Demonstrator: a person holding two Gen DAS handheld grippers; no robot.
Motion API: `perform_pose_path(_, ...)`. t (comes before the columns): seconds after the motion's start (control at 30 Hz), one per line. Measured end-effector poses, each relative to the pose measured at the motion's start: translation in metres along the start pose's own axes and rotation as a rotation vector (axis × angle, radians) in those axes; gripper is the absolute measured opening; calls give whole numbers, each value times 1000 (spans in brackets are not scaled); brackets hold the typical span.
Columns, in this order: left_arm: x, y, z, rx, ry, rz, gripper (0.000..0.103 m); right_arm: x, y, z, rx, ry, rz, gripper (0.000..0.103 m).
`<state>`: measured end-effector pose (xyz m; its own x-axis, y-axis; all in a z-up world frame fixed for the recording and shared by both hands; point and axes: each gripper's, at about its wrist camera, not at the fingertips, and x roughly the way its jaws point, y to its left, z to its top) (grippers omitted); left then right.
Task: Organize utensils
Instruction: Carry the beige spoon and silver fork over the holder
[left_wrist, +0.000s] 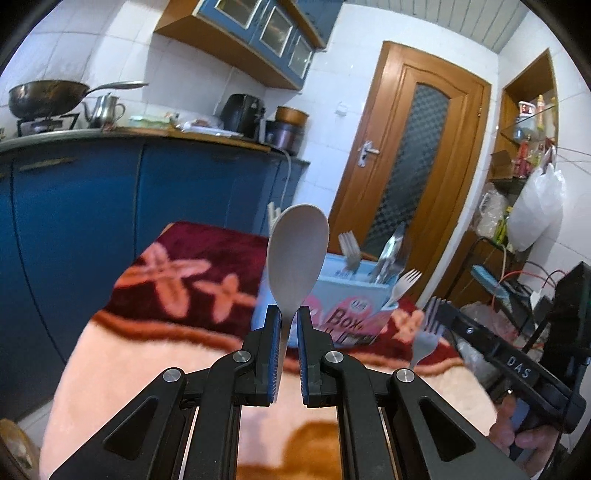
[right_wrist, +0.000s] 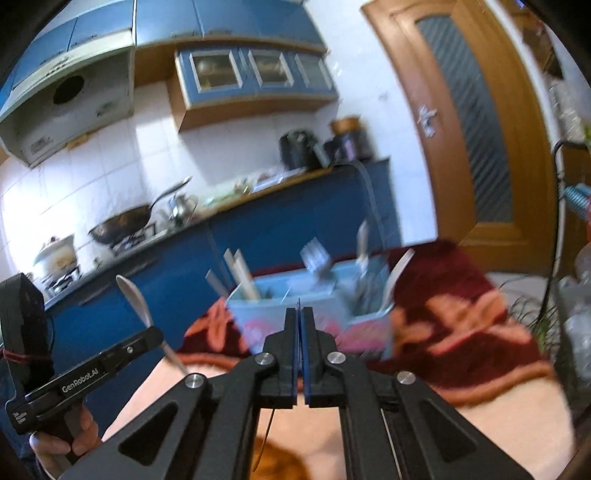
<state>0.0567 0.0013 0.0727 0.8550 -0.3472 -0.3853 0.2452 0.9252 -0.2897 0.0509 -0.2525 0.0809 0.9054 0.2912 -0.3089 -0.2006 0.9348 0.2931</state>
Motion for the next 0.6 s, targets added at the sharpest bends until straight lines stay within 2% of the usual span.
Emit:
perform_pose_path(0.43,31,-33,58,39,-112,-63,9,-16,-31,47,-28,-132,-104,3)
perform_pose_path(0.6,56,-37,77,52,-165,-20,9,-18,-34,52,-49,-156,-125,3)
